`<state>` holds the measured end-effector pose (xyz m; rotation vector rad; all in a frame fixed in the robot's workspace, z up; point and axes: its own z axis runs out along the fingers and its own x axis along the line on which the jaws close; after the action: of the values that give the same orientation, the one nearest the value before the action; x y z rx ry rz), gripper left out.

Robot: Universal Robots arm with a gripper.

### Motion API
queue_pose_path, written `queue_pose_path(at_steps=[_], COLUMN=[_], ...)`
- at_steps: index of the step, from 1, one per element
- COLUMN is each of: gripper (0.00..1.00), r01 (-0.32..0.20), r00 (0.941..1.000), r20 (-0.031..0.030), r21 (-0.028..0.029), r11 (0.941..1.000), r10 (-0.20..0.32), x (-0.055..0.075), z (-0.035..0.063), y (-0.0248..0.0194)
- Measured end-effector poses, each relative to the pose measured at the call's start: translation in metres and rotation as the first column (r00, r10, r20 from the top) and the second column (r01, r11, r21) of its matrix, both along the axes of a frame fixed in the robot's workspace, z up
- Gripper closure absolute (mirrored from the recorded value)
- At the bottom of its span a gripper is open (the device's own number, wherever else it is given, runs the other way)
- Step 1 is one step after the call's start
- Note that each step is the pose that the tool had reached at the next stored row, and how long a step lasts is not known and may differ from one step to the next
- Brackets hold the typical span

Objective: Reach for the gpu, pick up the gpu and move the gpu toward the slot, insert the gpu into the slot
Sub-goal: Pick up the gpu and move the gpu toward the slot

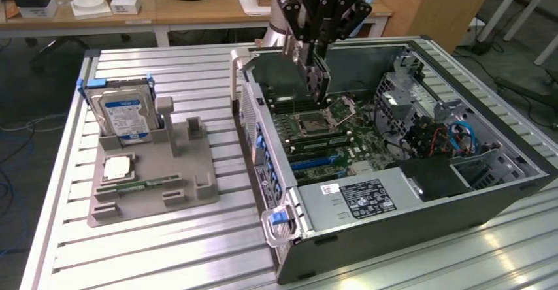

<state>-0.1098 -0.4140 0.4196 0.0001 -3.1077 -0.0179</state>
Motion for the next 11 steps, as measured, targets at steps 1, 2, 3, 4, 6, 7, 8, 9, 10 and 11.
queue_pose_path(at_steps=[1, 2, 3, 4, 6, 7, 8, 9, 10, 11], gripper=[0.74, 0.74, 0.74, 0.74, 0.74, 0.74, 0.74, 0.74, 0.74, 0.74], r01=[-0.003, -0.005, -0.008, -0.01, -0.014, -0.016, -0.019, -0.021, -0.022, -0.023], r00=[1.0, 1.0, 1.0, 0.9999, 0.9999, 0.9998, 0.9998, 0.9997, 0.9997, 0.9997], r20=[-0.0012, -0.0023, -0.0036, -0.0048, -0.007, -0.0079, -0.0088, -0.0091, -0.009, -0.009], r21=[0.0, 0.0, 0.0, -0.0001, 0.0, 0.0, 0.0, -0.0001, 0.0, 0.0001], r11=[1.0, 1.0, 1.0, 0.9999, 0.9999, 0.9999, 0.9998, 0.9998, 0.9998, 0.9997], r10=[0.003, 0.005, 0.008, 0.01, 0.014, 0.016, 0.019, 0.021, 0.022, 0.023], x=[0.002, 0.003, 0.005, 0.007, 0.012, 0.014, 0.016, 0.018, 0.02, 0.023], z=[0.0, 0.0, 0.0, 0.0, 0.0, 0.0, 0.0, 0.0, 0.0, 0.0], y=[0.0, 0.0, 0.0, 0.0, 0.0, 0.0, 0.0, 0.0, 0.0, 0.0])
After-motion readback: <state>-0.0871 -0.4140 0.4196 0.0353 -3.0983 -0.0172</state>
